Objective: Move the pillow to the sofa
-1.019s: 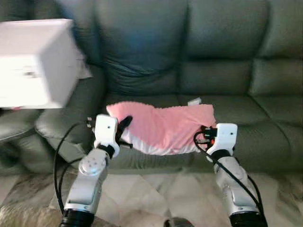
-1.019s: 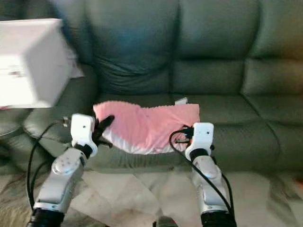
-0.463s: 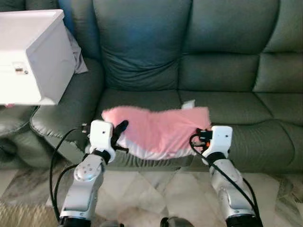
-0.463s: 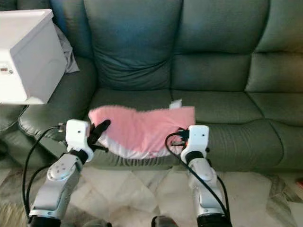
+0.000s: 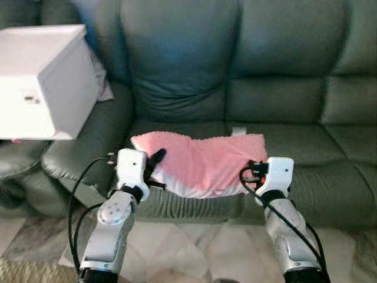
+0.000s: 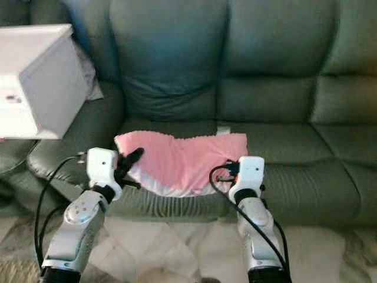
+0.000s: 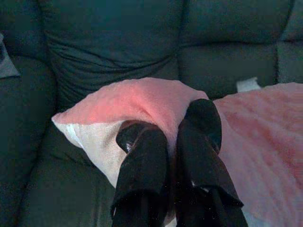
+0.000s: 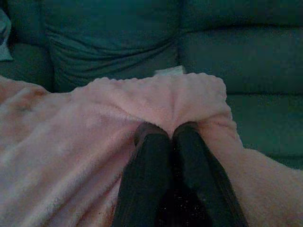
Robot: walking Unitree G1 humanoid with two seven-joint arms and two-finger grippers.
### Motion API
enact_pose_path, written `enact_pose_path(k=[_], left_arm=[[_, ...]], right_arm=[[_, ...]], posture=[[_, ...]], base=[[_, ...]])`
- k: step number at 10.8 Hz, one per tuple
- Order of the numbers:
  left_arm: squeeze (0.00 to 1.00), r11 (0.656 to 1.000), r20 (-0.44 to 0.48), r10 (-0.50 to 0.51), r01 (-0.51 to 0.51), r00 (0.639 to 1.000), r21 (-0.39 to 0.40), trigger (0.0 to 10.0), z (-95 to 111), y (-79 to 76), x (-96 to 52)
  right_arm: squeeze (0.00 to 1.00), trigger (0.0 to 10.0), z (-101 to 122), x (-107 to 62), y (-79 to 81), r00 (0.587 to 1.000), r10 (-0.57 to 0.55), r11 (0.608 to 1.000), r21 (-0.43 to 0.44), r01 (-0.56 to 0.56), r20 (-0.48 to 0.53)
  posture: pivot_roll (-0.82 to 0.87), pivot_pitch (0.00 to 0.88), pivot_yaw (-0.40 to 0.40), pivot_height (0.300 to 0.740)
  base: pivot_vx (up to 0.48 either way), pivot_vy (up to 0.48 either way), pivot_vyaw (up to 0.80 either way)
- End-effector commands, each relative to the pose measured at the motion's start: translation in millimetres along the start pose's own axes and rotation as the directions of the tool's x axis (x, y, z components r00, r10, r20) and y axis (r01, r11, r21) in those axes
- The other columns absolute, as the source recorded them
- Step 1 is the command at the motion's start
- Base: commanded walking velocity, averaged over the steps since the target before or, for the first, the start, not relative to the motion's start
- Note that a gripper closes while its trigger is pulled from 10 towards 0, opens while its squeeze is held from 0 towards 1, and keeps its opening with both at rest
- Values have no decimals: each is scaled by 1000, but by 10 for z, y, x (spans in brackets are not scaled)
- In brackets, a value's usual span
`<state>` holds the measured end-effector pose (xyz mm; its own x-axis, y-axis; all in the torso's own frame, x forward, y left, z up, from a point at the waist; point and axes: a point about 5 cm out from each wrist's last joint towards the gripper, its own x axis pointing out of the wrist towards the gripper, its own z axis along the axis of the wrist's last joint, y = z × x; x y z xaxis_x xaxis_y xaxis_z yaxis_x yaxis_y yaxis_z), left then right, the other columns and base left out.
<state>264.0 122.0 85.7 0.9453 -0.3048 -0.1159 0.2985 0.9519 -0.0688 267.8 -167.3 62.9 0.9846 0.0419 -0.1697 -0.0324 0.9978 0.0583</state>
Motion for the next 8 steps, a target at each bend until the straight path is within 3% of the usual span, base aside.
enact_pose_path(k=[1,7,8], left_arm=[[0,1000,25,-7,7,1000,5,10000,50,-9,6],[0,1000,23,-16,16,1000,-1,10000,41,-41,17],[0,1000,26,-18,18,1000,0,10000,38,-53,18]], right_arm=[[0,10000,44,24,44,1000,20,1000,0,-20,18],[0,10000,64,37,51,999,26,1000,0,-26,24],[0,10000,56,33,54,999,26,1000,0,-26,22]], posture=[[-18,0,3,740],[-21,0,-1,740],[-21,0,-1,740]], base=[[337,0,0],[358,0,0],[0,0,0]])
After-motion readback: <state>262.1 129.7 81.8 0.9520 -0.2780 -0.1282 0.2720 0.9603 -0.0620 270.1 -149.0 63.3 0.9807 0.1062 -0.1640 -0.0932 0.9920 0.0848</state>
